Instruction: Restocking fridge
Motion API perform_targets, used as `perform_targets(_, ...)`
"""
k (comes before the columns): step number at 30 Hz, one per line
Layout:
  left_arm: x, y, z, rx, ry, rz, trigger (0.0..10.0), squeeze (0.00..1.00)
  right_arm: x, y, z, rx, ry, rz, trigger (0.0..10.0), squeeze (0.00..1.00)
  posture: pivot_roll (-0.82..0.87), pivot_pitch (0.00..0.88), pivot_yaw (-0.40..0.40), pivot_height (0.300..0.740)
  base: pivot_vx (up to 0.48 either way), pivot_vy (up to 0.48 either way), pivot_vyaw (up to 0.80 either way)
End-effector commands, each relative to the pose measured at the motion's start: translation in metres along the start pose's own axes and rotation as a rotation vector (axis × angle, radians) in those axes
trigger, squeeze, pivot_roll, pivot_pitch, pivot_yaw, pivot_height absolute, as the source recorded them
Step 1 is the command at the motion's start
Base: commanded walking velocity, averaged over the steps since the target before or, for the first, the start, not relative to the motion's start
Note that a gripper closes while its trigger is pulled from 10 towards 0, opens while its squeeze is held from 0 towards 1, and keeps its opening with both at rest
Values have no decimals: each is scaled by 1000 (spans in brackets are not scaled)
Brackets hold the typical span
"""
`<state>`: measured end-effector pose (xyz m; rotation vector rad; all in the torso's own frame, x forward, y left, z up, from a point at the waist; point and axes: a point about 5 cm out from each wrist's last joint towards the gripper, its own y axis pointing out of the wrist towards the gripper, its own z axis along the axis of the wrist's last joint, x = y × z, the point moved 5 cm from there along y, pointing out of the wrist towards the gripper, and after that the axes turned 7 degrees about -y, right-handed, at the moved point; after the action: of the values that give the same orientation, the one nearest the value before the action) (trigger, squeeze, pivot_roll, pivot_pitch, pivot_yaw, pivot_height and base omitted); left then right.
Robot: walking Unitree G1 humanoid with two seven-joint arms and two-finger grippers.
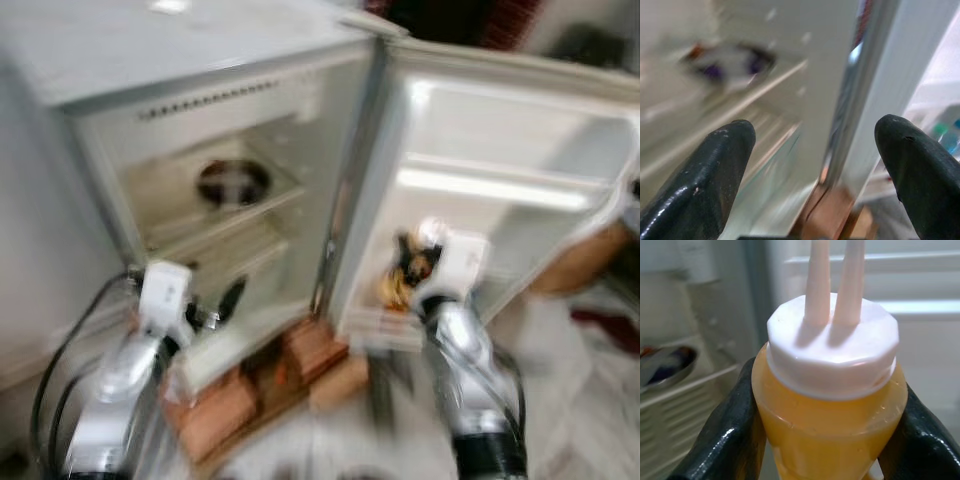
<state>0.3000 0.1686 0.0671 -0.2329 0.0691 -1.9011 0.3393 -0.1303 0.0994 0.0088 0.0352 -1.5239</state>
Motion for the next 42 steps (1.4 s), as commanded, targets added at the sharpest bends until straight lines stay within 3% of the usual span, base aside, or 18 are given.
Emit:
perform_targets(1,15,7,2,3,5,-37,10000,0,20,-4,-2,-4,4,-40,10000,0,18,0,-82,740,0,0,0)
perform_targets(10,16,3,2,7,-13,-28,10000,0,30,-6,-10,-50,-11,-120,10000,0,20,0,-80,740,0,0,0)
perform_targets(17,11,0,2,-11,28,-16,10000,0,37,-10,-11,-45,-80,-145,10000,0,23,0,-58,740,0,0,0)
perform_targets(18,10,0,3,-12,35,-13,10000,0,35,-11,-14,-50,-47,-126,10000,0,27,0,-49,740,0,0,0)
perform_targets(28,3,13,14,-1,86,-23,10000,0,46,-14,-10,-25,-29,-191,10000,0,0,0,1,740,0,0,0)
perform_targets(34,6,22,21,27,77,-59,10000,0,49,-11,-4,-8,-68,-163,10000,0,-19,0,-21,740,0,0,-800)
perform_targets(42,14,17,11,14,66,-78,10000,0,52,-8,-3,-9,-77,-155,10000,0,-9,0,-38,740,285,0,-800)
